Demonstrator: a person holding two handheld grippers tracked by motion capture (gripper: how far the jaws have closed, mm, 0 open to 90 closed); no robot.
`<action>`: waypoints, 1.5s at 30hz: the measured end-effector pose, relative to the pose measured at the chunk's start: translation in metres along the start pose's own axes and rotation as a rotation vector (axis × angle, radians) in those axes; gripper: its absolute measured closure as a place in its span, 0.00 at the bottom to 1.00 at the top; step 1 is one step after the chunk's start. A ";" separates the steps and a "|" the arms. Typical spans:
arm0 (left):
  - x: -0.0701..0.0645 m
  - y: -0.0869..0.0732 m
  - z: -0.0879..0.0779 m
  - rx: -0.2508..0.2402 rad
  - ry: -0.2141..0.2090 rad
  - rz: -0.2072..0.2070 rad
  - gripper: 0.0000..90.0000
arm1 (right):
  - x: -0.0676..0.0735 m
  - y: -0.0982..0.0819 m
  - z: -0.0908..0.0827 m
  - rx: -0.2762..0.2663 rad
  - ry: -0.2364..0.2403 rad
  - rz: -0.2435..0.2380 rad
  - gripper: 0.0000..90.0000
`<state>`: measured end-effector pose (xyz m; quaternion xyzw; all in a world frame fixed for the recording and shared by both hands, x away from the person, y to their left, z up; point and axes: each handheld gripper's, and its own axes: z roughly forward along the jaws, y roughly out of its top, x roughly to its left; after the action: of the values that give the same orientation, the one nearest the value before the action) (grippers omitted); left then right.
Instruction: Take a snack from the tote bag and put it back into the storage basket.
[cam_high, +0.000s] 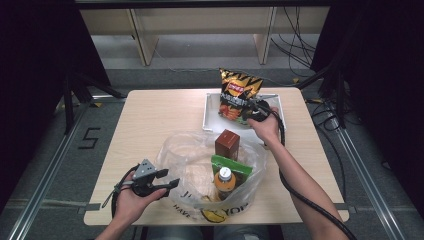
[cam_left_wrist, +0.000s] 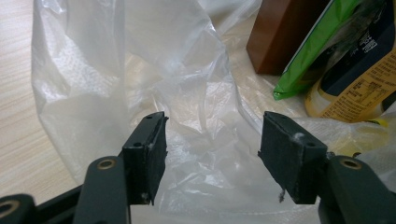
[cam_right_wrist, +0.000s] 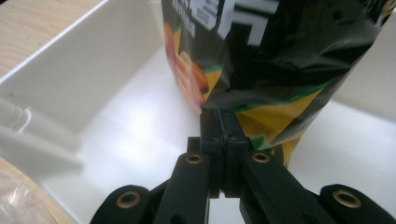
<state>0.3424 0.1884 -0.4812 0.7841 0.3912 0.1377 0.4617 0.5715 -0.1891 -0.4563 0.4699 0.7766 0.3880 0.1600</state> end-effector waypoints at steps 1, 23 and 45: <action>0.000 0.000 0.000 -0.001 -0.001 0.000 0.45 | 0.004 -0.001 -0.001 0.016 0.009 0.051 1.00; 0.000 0.000 0.000 -0.005 -0.001 0.000 0.45 | -0.003 -0.006 0.015 0.132 -0.034 0.045 1.00; 0.000 0.000 -0.001 -0.006 -0.003 0.001 0.45 | -0.018 0.000 0.001 0.084 -0.092 0.010 0.88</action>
<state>0.3421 0.1894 -0.4803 0.7831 0.3897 0.1377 0.4647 0.5819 -0.2041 -0.4592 0.4974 0.7817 0.3337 0.1738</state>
